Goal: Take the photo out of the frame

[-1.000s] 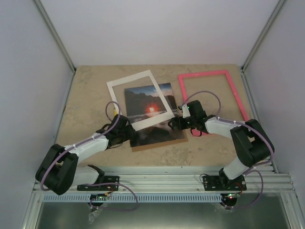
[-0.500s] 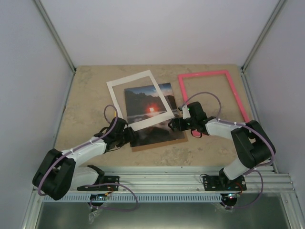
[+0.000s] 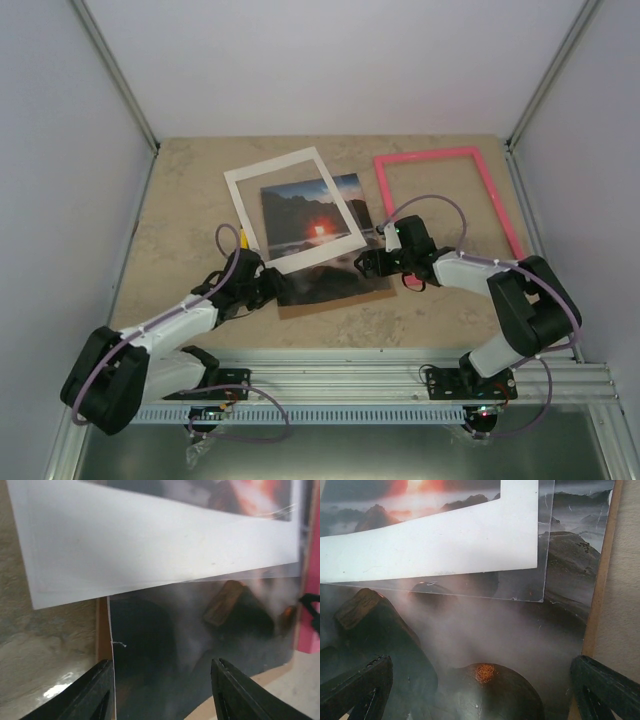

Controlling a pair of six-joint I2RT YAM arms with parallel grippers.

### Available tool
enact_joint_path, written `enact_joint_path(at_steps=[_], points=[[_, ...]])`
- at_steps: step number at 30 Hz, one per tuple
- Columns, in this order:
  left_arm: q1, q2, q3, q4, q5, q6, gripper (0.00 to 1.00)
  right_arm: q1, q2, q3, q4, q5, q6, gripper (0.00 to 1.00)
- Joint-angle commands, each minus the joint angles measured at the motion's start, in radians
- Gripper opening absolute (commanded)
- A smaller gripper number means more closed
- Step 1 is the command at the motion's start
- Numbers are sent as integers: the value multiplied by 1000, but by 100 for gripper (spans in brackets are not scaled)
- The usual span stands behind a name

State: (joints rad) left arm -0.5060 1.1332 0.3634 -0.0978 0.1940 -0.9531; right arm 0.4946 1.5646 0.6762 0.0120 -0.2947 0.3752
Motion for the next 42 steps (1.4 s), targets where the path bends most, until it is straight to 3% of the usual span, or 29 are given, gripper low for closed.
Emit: enact_joint_path(at_steps=[1,9,42], points=[[-2,-76,3,-12,18,-29,54,5,-19,-20,-16,15,5,98],[-3,-69,0,11,45,-42,55,5,-41,-25,-16,16,8,98],[-19,31,-149,442,159,-266,50,-7,-131,-79,87,-7,69,98]])
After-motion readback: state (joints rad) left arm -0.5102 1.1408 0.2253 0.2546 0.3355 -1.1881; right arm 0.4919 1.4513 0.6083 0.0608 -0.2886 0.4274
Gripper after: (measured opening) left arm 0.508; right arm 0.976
